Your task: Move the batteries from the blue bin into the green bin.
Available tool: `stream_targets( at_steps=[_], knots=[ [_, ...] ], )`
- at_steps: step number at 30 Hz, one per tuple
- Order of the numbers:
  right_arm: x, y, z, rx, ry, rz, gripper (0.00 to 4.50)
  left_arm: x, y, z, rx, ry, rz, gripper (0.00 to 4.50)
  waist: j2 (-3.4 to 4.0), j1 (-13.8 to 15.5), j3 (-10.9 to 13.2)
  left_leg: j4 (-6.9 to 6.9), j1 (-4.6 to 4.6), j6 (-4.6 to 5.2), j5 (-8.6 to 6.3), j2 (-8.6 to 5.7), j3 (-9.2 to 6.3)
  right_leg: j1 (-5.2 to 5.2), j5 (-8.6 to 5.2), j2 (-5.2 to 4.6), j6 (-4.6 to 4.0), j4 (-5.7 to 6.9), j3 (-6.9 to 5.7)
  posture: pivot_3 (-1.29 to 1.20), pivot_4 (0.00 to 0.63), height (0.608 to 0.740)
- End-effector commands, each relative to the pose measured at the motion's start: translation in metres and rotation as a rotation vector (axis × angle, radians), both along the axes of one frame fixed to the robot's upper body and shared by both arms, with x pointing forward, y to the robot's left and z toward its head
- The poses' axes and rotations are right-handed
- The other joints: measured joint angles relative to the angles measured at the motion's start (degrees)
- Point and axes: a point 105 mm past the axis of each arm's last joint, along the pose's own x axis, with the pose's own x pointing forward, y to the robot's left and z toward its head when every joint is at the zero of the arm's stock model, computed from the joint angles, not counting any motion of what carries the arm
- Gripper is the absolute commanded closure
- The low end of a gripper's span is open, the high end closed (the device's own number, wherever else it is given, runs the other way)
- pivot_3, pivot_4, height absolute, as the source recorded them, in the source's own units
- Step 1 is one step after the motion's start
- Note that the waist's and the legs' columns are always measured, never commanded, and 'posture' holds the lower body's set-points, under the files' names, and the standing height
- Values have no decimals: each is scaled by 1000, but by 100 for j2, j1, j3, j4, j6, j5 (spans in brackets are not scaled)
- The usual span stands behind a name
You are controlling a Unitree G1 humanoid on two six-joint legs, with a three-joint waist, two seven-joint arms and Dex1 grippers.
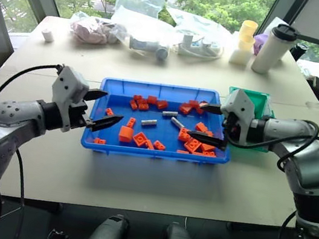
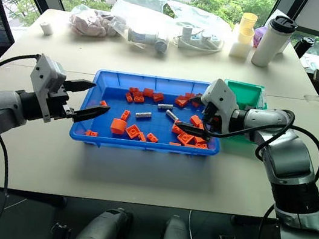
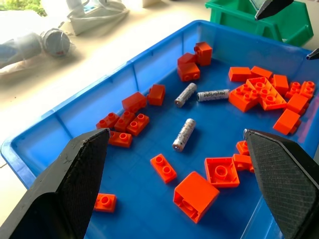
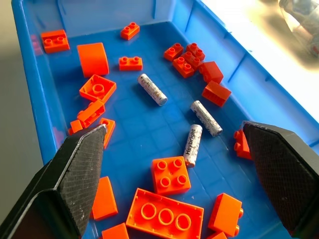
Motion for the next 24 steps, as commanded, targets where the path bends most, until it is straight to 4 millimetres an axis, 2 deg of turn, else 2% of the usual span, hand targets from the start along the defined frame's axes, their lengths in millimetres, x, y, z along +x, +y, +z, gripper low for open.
stream_targets(
  at_steps=[1, 7, 10, 17, 24],
  knots=[
    [4, 21, 8, -10, -50, 86, 16, -2, -1, 12, 16, -60, -1, 0, 0, -30, 0, -1, 0, 0, 0, 0, -1, 0, 0, 0, 0, 0, 0, 0, 150, 740],
    [20, 62, -10, -71, -54, 198, 16, -3, 5, 7, 48, -54, 16, 0, 0, -84, 0, -5, -1, -8, 5, -1, -1, -6, 0, 3, 0, 2, 0, 0, 150, 740],
    [42, 91, -34, -150, -69, 216, 16, -2, 7, 14, 60, -78, 26, 0, -1, -129, 0, -5, 0, -15, 9, -1, 1, -9, 2, 10, -2, 6, 3, 0, 150, 740],
    [64, 115, -53, -162, -24, 191, 16, -8, 11, 13, 67, -73, 49, 0, -1, -119, 0, -9, -4, -39, 21, -2, -1, -14, 2, 15, -4, 2, 7, 0, 150, 740],
    [70, 113, -73, -229, 21, 176, 16, -10, 8, 13, 57, -74, 50, 0, 0, -120, 0, -10, -2, -39, 21, -1, -4, -16, 2, 19, -4, 9, 7, 0, 150, 740]
  ],
)
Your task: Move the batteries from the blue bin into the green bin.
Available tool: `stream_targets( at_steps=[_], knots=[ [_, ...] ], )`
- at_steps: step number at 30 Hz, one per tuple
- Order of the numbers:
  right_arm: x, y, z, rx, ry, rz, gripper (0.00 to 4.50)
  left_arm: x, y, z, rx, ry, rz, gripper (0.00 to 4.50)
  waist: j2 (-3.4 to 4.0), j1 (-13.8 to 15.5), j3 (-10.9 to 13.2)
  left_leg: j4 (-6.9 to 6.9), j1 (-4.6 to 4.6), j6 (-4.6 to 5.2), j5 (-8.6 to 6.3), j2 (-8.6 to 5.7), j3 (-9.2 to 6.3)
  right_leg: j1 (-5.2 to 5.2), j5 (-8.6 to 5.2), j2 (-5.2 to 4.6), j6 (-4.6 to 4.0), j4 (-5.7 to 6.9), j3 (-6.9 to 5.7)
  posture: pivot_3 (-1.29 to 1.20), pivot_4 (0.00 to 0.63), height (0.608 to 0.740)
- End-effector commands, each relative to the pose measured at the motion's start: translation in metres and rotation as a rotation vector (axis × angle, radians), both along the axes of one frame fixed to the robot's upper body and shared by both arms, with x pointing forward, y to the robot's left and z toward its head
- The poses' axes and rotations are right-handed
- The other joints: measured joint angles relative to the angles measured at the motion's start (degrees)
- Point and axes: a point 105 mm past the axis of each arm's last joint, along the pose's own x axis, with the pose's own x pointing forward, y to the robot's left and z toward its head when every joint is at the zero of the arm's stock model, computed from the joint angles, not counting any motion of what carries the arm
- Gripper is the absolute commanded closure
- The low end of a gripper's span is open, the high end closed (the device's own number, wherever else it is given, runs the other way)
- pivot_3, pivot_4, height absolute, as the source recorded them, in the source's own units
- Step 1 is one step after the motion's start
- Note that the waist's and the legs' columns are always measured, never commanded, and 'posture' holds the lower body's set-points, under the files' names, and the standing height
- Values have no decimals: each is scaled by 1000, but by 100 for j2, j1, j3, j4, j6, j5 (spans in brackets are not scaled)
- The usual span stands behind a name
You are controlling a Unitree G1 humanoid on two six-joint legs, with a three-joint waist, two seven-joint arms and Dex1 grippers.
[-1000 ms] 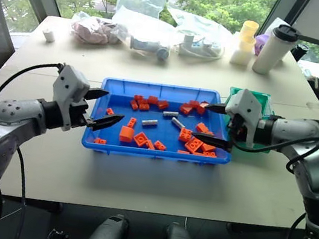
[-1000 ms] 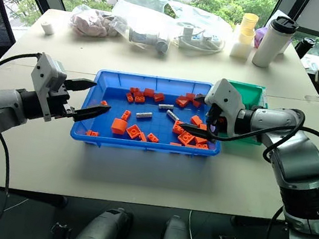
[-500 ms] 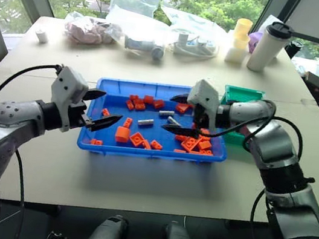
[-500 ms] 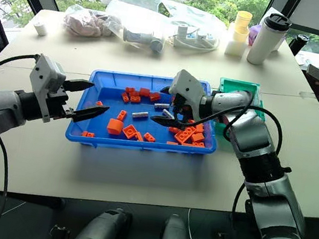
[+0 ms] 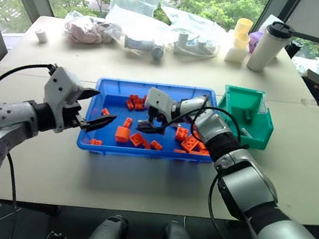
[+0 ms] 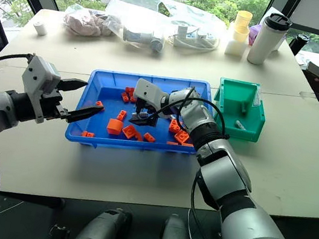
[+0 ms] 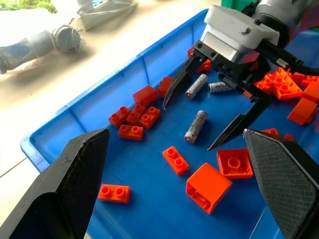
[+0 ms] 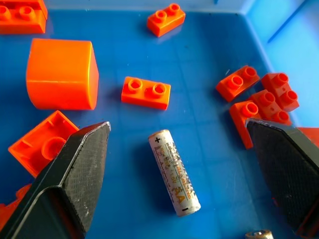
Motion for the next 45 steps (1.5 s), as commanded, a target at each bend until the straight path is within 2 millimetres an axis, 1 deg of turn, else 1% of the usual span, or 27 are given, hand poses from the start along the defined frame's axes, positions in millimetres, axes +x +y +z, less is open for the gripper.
stream_targets(
  at_steps=[1, 5, 6, 9, 10, 11, 12, 14, 15, 17, 18, 19, 21, 22, 24, 25, 26, 27, 28, 29, 30, 32, 35, 38, 41, 43, 45],
  knots=[
    [4, 2, 10, 6, -27, 13, 16, -2, -2, 12, -4, -52, 0, 0, 0, -6, 0, 0, 0, 0, 0, 0, 0, 0, 0, 0, 0, 0, 0, 0, 150, 740],
    [5, -2, -1, -41, -14, -3, 16, -1, -3, 10, -2, -51, -3, 0, 0, -37, 0, -2, 1, 0, 0, 2, 0, -1, 0, 3, 0, 3, 1, 0, 150, 740],
    [6, -4, -4, -48, -5, -18, 537, -1, -4, 10, -2, -51, -8, 0, 0, -70, 0, -3, 2, 0, 0, 2, -1, -1, 0, 4, 0, 3, 1, 0, 150, 740],
    [6, -3, -5, -32, 24, -40, 1637, 0, -6, 9, -1, -50, -14, 0, 1, -124, -1, -3, 2, 0, 0, 2, -3, -1, 0, 4, 0, 5, 1, 0, 150, 740],
    [6, -2, -4, -23, 27, -40, 2255, 0, -5, 9, 1, -51, -14, 0, 1, -132, -1, -3, 2, -1, 0, 2, -3, -1, 0, 5, 0, 6, 1, 0, 150, 740],
    [6, 0, -2, -12, 32, -42, 2761, 1, -5, 9, 0, -51, -14, 0, 1, -135, -1, -3, 3, 0, 0, 3, -4, -1, 0, 6, 0, 6, 1, 0, 150, 740],
    [6, 2, 0, -1, 39, -41, 3177, 1, -6, 9, -2, -52, -15, 0, 1, -136, -1, -4, 3, -1, 0, 3, -4, -1, 0, 6, 0, 6, 1, 0, 150, 740],
    [6, 5, 6, 21, 39, -35, 4301, 1, -6, 9, -3, -53, -18, 0, 1, -136, -1, -4, 3, -1, 0, 4, -5, -2, 0, 7, 0, 6, 1, 0, 150, 740],
    [7, 6, 10, 30, 34, -39, 4490, 2, -7, 8, -4, -53, -19, 0, 1, -136, -1, -4, 3, -1, -1, 4, -4, -2, 0, 7, 0, 6, 2, 0, 150, 740],
    [12, 2, 21, 29, -6, -59, 4479, 2, -8, 7, -6, -53, -26, 0, 1, -136, -1, -4, 3, 0, -1, 4, -4, -2, 0, 7, 0, 7, 2, 0, 150, 740],
    [16, -1, 30, 33, -32, -82, 4479, 2, -9, 7, -8, -53, -29, 0, 3, -135, 0, -4, 3, 0, -1, 4, -5, -2, 0, 7, 0, 7, 2, 0, 150, 740],
    [21, -7, 50, 82, -65, -117, 4479, 3, -11, 7, -11, -54, -32, 0, 5, -126, 2, -4, 2, 0, -1, 4, -4, -3, 0, 7, 0, 7, 2, 0, 150, 740],
    [23, -26, 87, 175, -128, -171, 4479, 5, -13, 7, -20, -57, -37, 0, 8, -99, 4, 0, -8, 0, -1, 3, -7, -9, 0, 6, 0, 7, 2, 0, 150, 740],
    [21, -38, 101, 211, -154, -196, 4479, 5, -13, 7, -24, -58, -38, 0, 8, -88, 4, 2, -13, -1, -1, 0, -7, -14, 0, 4, 0, 8, 2, 0, 150, 740],
    [16, -57, 115, 246, -184, -251, 4479, 6, -15, 6, -28, -56, -42, 0, 6, -50, 3, 0, -14, -1, -1, -1, -9, -12, 0, 3, 0, 5, 0, 0, 150, 740],
    [14, -64, 119, 259, -192, -279, 4479, 5, -15, 6, -30, -55, -45, 0, 4, -40, 1, 1, -15, 0, -3, 0, -9, -12, 0, 2, 0, 3, 0, 0, 150, 740],
    [14, -85, 125, 277, -198, -368, 4479, 6, -17, 4, -32, -53, -50, 0, 3, -18, 0, 1, -14, 5, -10, 0, -7, -12, 0, 2, 0, 3, 0, 0, 150, 740],
    [15, -119, 130, 295, -204, -497, 4479, 6, -19, 3, -39, -50, -57, 0, 3, -7, 0, 1, -13, 9, -13, 1, -7, -12, 0, 2, 0, 4, 0, 0, 150, 740],
    [14, -159, 131, 285, -233, -637, 4479, 8, -23, 2, -49, -45, -67, 0, 3, 16, 0, 1, -11, 13, -15, 2, -3, -12, 0, 2, 0, 4, 1, 0, 150, 740],
    [10, -190, 130, 285, -236, -753, 4479, 9, -25, 1, -55, -42, -76, 0, 3, 62, 0, 3, -11, 15, -16, 2, -3, -11, 0, 1, 0, 5, 1, 0, 150, 740],
    [6, -207, 129, 284, -235, -817, 4479, 10, -27, 0, -58, -40, -81, 0, 4, 134, 1, 3, -12, 16, -17, 0, -5, -8, 0, -1, 0, 3, -1, 0, 150, 740],
    [-1, -222, 122, 283, -212, -880, 4479, 11, -28, -1, -58, -35, -92, 0, 5, 174, 2, 7, -16, 17, -18, -6, 1, -6, 0, -9, 0, -1, -3, 0, 150, 740],
    [-9, -236, 110, 259, -194, -944, 4479, 14, -28, -1, -54, -32, -107, 0, 6, 19, 2, 4, -2, 22, -19, 3, 19, -4, 0, -10, 0, 5, 15, 0, 150, 740],
    [-14, -239, 103, 247, -179, -962, 4479, 17, -31, 0, -51, -33, -126, 0, 9, -27, 1, -1, 4, 22, -20, 14, 21, -5, 0, -2, -2, 7, 16, 0, 150, 740],
    [-17, -239, 97, 251, -157, -971, 4479, 18, -34, 0, -53, -35, -139, 0, 9, 6, 1, 1, 2, 22, -19, 11, 22, -5, 1, 4, -1, 6, 17, 0, 150, 740],
    [-18, -240, 96, 255, -153, -978, 3421, 19, -34, -1, -49, -35, -141, 0, 9, 34, 1, 3, 1, 23, -20, 10, 21, -4, 1, 5, -1, 6, 17, 0, 150, 740],
    [-19, -241, 99, 257, -162, -982, 2677, 19, -34, -1, -49, -35, -142, 0, 8, 45, 1, 4, 1, 23, -20, 9, 21, -4, 1, 4, -1, 5, 16, 0, 150, 740]
  ],
)
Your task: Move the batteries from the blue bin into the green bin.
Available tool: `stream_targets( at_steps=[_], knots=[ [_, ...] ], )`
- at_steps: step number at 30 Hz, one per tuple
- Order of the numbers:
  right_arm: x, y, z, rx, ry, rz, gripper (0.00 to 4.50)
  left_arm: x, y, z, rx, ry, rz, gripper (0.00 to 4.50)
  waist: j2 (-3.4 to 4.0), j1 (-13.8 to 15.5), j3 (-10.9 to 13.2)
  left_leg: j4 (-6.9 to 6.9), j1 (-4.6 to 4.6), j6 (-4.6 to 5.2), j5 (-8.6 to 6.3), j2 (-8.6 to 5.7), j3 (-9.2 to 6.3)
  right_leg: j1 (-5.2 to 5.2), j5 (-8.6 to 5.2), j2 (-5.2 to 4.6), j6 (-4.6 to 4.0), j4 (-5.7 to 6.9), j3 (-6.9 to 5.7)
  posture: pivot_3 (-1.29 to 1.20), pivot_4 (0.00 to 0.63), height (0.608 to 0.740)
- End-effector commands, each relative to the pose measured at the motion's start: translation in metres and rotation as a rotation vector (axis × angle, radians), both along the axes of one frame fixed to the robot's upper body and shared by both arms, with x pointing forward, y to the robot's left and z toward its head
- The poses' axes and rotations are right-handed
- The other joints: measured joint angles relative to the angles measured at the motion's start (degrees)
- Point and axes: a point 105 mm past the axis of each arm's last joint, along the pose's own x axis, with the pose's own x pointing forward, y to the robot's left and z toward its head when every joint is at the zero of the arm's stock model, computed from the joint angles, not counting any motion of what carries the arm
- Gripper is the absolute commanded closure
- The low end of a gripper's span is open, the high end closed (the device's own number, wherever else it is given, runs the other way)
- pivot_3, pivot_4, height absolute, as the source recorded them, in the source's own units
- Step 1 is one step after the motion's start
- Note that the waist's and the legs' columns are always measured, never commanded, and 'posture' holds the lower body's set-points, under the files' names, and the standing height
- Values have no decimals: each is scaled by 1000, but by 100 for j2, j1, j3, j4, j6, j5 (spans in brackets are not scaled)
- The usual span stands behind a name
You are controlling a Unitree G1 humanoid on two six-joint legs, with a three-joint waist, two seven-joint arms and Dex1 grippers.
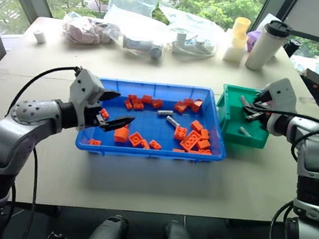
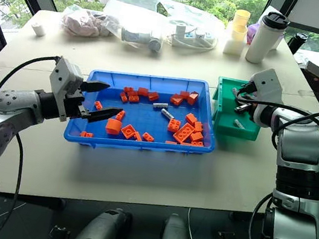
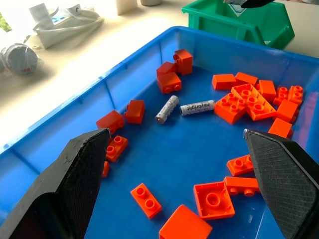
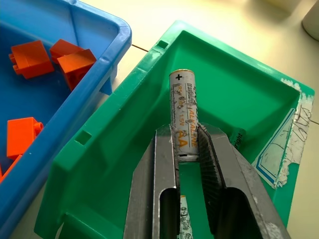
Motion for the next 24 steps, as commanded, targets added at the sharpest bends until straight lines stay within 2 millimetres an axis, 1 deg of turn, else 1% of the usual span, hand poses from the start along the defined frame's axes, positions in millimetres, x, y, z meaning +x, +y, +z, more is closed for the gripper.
stream_targets(
  at_steps=[1, 5, 6, 8, 9, 10, 12, 14, 17, 20, 24],
  knots=[
    [-3, -3, 22, -9, -74, -8, 2032, -1, -3, 9, 4, -48, -16, 0, 0, 13, 0, 1, 0, 0, 0, 0, -1, 1, 0, 0, 0, 0, 0, 0, 150, 740],
    [-3, -4, 40, -32, -120, -8, 39, -1, -3, 8, 3, -47, -13, 0, 0, 16, 0, 3, 0, 1, 0, -3, -2, 4, 0, -3, 0, -2, -2, 0, 150, 740],
    [-3, 3, 49, -25, -149, 23, 39, -1, -3, 8, 2, -48, -12, 0, 0, 13, 0, 2, 0, 1, 0, -3, -2, 4, 0, -3, 0, -2, -2, 0, 150, 740],
    [-5, 18, 63, -8, -183, 82, 39, -1, -3, 8, 1, -48, -9, 0, 1, -13, 1, 1, 0, 1, 0, -2, -2, 3, 0, -2, 0, -2, -2, 0, 150, 740],
    [-7, 33, 66, -3, -190, 144, 39, -2, -2, 8, 2, -48, -8, 0, 1, -35, 1, 1, 1, 1, -1, 0, -1, 3, 0, 0, 0, -1, -1, 0, 150, 740],
    [-11, 52, 67, 5, -188, 233, 39, -2, -2, 8, 3, -48, -7, 0, 1, -43, 0, -2, 1, 1, -1, 2, -2, 0, 0, 1, 0, -1, -1, 0, 150, 740],
    [-19, 81, 61, 5, -162, 365, 39, -2, -2, 9, 5, -51, -4, 0, -1, -44, 0, -3, 1, 1, -1, 9, -3, 0, 0, 10, 0, -2, -1, 0, 150, 740],
    [-21, 95, 54, 12, -138, 422, 39, -1, -2, 10, 2, -54, 0, 0, -1, -23, 0, -2, 1, 1, -1, 10, -7, 2, 0, 12, 0, -2, -2, 0, 150, 740],
    [-18, 123, 30, 19, -65, 518, 39, -2, -1, 11, 6, -59, 5, 0, -2, 12, 0, 5, 0, 1, -1, 2, -7, 5, 0, 4, 0, -2, -2, 0, 150, 740],
    [-13, 140, 14, -5, -32, 581, 39, -2, -1, 12, 5, -62, 8, 0, -2, 18, 0, 7, -2, 1, -1, -1, -11, 7, 0, 1, 0, -3, -6, 0, 150, 740],
    [0, 159, 4, -19, -7, 634, 39, -3, 0, 12, 9, -66, 19, 0, -2, -11, 0, 6, -2, 0, 0, -1, -11, 5, 0, 2, 0, -2, -6, 0, 150, 740]
  ],
)
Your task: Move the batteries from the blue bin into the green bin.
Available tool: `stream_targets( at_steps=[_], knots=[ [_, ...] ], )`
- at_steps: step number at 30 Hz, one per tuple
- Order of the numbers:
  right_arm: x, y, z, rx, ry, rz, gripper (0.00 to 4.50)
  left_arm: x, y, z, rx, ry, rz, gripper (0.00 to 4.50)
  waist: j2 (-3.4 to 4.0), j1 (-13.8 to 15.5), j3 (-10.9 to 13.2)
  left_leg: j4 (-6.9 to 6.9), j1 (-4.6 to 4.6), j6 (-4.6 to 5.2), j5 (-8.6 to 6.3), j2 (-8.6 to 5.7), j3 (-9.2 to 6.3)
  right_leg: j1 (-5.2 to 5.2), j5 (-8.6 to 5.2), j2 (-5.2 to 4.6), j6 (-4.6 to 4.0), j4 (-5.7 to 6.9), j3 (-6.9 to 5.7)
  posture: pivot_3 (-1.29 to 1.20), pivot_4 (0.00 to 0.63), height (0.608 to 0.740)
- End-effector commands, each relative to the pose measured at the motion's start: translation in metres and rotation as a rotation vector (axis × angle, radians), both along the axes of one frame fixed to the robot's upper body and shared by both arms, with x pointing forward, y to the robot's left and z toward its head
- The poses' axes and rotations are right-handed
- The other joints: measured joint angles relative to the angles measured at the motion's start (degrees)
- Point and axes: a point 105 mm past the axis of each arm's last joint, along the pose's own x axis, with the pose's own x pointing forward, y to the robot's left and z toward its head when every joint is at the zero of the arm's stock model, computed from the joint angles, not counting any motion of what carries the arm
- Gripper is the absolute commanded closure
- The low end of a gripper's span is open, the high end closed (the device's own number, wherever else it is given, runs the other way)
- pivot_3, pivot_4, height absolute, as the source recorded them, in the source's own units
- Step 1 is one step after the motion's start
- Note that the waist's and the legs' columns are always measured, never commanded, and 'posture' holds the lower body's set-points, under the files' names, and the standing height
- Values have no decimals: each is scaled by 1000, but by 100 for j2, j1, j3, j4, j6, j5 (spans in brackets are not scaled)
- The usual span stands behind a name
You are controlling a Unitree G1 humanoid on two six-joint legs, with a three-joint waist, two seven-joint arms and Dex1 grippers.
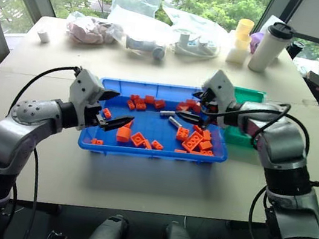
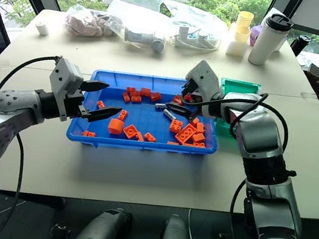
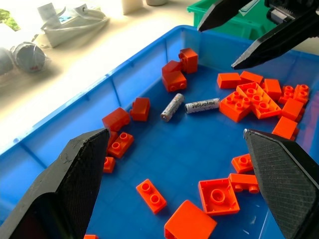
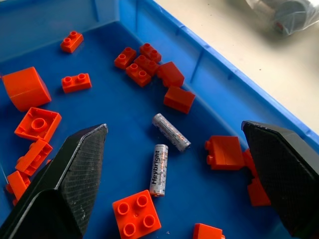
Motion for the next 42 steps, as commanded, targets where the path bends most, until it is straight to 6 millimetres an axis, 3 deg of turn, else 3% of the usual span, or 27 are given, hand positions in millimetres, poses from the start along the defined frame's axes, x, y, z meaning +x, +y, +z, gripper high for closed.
stream_targets(
  at_steps=[1, 7, 20, 23, 25, 30, 33, 38, 40, 42],
  knots=[
    [11, 15, 14, -12, -67, 55, 39, -4, -1, 12, 7, -56, 4, 0, 0, -26, 0, 0, 0, -2, 1, 0, 1, -2, 0, 0, 0, 1, 1, 0, 150, 740],
    [36, 37, -17, -101, 10, 143, 39, -9, 1, 13, 8, -60, 19, 0, 0, -49, 0, -7, 3, -5, 3, 3, 2, -5, 0, 7, 0, 1, 2, 0, 150, 740],
    [57, 42, -49, -184, 66, 113, 39, -11, 1, 14, 1, -70, 49, 0, 0, -54, 0, -8, 1, -27, 15, 1, -2, -7, 0, 8, -1, 1, 4, 0, 150, 740],
    [56, 44, -50, -181, 72, 123, 892, -11, 1, 13, 1, -71, 54, 0, 0, -66, 0, -8, 1, -27, 15, 1, -3, -7, 0, 9, -1, 2, 4, 0, 150, 740],
    [56, 45, -49, -183, 70, 130, 1949, -11, 0, 15, -12, -75, 55, 0, 0, -84, 0, -8, 1, -27, 15, 2, -4, -8, 0, 10, -1, 3, 4, 0, 150, 740],
    [58, 49, -39, -163, 48, 132, 4459, -10, -1, 14, -15, -75, 54, 0, 0, -162, 0, -8, 1, -27, 15, 2, -8, -7, 0, 10, -1, 3, 3, 0, 150, 740],
    [63, 49, -20, -124, -17, 110, 4459, -10, -1, 14, -18, -74, 52, 0, 1, -174, 0, -10, 1, -27, 15, 2, -9, -8, 0, 11, -1, 3, 3, 0, 150, 740],
    [74, 25, 30, 0, -114, -3, 4459, -9, -5, 14, -25, -75, 44, 0, 2, -155, 1, -10, -1, -28, 15, 1, -9, -9, 0, 10, -1, 3, 4, 0, 150, 740],
    [69, -2, 49, 39, -144, -49, 4459, -9, -5, 13, -27, -74, 42, 0, 2, -140, 1, -8, -3, -27, 15, 0, -9, -9, 0, 9, -1, 2, 3, 0, 150, 740],
    [63, -58, 75, 82, -195, -208, 4459, -8, -6, 11, -30, -67, 36, 0, 2, -50, 1, -8, -6, -21, 11, 0, -11, -9, 0, 7, -1, 1, 2, 0, 150, 740]
  ],
)
